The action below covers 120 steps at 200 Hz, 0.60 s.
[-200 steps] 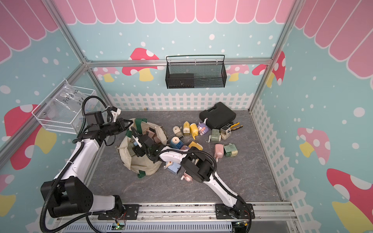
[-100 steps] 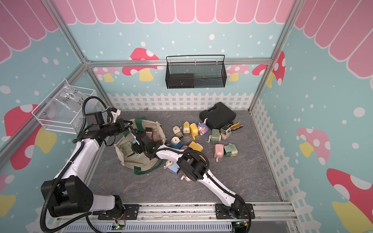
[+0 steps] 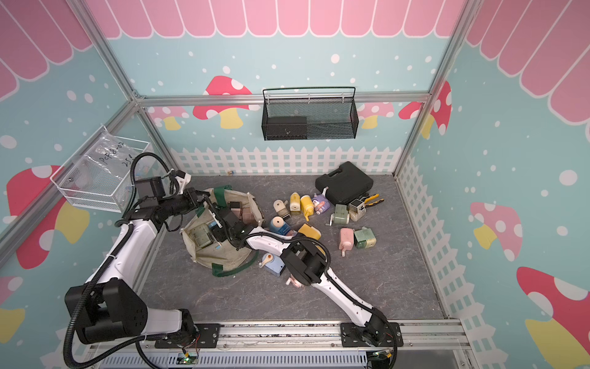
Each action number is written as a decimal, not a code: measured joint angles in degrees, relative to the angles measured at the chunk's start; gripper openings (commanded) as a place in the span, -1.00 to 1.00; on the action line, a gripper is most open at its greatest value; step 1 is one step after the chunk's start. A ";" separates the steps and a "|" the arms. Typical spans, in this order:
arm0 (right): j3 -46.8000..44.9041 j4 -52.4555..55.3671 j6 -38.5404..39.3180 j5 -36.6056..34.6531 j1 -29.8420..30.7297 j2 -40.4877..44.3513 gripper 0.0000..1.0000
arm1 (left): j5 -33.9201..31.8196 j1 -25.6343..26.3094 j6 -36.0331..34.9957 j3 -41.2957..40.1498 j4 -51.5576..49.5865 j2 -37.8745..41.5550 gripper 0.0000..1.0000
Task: Take out the pencil sharpeners from the tote bags
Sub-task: Pick up the pencil sharpener from the canvas bag.
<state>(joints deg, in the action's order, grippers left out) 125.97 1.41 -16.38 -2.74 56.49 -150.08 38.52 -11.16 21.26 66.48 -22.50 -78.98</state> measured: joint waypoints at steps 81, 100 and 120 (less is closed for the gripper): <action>-10.16 -3.78 0.98 7.69 -1.01 6.05 -0.16 | -0.20 0.00 0.00 0.00 0.00 0.00 -1.00; -16.70 -5.09 1.53 9.81 -0.98 11.08 -0.18 | -0.20 0.00 0.00 0.00 0.00 0.00 -1.00; -21.59 -7.28 2.58 11.85 -0.96 15.69 -0.19 | -0.20 0.00 0.00 0.00 -0.02 0.00 -1.00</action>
<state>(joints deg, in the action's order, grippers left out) 104.38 -5.87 -13.80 9.10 55.53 -134.39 38.33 -11.16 21.26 66.48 -22.52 -78.98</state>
